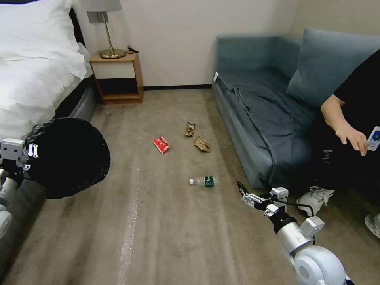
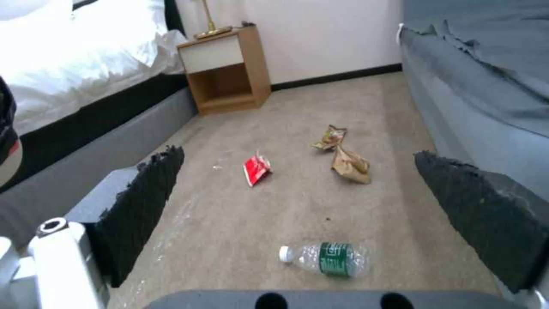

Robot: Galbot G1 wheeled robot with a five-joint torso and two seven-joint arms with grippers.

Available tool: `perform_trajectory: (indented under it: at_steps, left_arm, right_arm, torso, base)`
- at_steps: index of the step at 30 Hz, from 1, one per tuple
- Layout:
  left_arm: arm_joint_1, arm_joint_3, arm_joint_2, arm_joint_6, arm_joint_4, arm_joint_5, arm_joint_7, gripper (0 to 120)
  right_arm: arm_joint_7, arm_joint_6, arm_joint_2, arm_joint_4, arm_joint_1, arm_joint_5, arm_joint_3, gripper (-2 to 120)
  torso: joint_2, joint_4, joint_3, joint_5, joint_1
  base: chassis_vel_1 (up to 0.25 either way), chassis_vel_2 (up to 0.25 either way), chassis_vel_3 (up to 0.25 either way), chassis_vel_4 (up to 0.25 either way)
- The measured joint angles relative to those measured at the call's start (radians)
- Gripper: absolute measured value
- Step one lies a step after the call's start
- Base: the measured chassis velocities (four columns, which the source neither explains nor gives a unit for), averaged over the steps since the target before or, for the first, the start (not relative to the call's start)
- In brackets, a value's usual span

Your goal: Pick up the trash bin, then pick up the garbage on the floor and place it into the trash bin.

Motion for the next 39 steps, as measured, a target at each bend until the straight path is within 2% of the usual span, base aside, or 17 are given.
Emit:
perform_trajectory:
  at_steps: [11,24,39]
  left_arm:
    - [-0.022,-0.006,0.035,-0.003,0.040,-0.015,0.006,6]
    - [-0.016,-0.020,0.042,-0.018,0.069,-0.017,0.022,6]
    - [-0.041,0.028,0.033,-0.018,0.079,-0.005,0.030,6]
  right_arm:
    - [-0.006,-0.002,-0.002,-0.010,0.026,0.003,-0.020,100]
    - [-0.006,-0.010,-0.021,-0.024,0.059,0.002,-0.045,100]
    - [-0.003,-0.025,-0.060,-0.060,0.116,0.018,-0.087,100]
  torso:
    - [0.000,0.0001,0.000,0.0000,0.000]
    - [0.000,0.0001,0.000,0.0001,0.000]
    - [0.000,0.0000,0.000,0.0000,0.000]
  base:
    - [-0.055,0.065,0.053,-0.055]
    - [-0.071,0.074,0.074,-0.067]
    - [-0.094,0.092,0.093,-0.096]
